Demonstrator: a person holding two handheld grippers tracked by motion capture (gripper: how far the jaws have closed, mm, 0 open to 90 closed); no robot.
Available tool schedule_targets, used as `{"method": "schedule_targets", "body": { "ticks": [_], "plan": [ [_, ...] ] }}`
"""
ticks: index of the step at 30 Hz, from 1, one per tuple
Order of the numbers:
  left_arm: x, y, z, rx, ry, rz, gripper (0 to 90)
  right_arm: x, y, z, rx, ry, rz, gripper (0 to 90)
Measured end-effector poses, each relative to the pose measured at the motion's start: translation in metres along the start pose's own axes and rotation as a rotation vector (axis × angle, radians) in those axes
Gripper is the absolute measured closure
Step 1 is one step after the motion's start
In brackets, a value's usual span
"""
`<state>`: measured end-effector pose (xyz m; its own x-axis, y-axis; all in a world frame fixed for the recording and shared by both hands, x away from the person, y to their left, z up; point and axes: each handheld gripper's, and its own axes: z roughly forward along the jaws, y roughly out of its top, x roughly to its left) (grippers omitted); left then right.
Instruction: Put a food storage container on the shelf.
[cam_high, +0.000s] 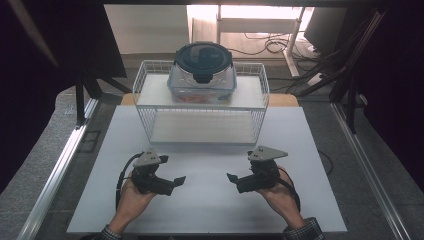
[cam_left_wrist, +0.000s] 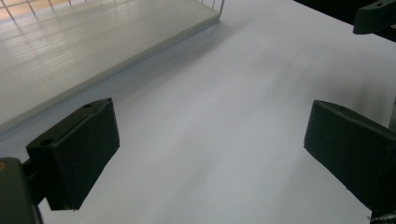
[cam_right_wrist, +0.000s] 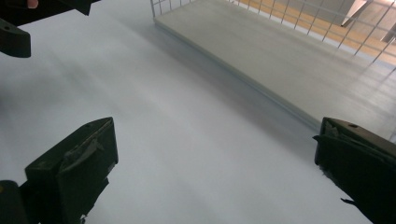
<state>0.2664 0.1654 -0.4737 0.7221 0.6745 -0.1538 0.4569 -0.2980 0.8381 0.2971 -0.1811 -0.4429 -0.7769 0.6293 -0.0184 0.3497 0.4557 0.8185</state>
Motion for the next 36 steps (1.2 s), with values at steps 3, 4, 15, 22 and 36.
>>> {"method": "schedule_targets", "body": {
  "ticks": [3,4,15,22,36],
  "plan": [
    [-0.001,-0.007,-0.002,0.005,0.016,0.003,3.0,0.001,-0.008,-0.004,0.001,-0.017,-0.002,0.0],
    [-0.001,-0.009,-0.002,0.006,0.019,0.005,2.9,0.001,-0.011,-0.005,0.002,-0.021,-0.001,0.0],
    [-0.009,-0.036,-0.007,0.032,0.068,0.019,1.7,0.002,-0.042,-0.014,0.021,-0.028,0.024,0.0],
    [-0.019,-0.051,0.000,0.083,0.094,0.059,1.7,0.005,-0.060,-0.013,0.063,-0.030,0.033,0.0],
    [-0.014,-0.065,0.010,0.167,0.098,0.039,0.2,0.010,-0.083,0.005,0.184,-0.027,0.013,0.0]
  ]
}}
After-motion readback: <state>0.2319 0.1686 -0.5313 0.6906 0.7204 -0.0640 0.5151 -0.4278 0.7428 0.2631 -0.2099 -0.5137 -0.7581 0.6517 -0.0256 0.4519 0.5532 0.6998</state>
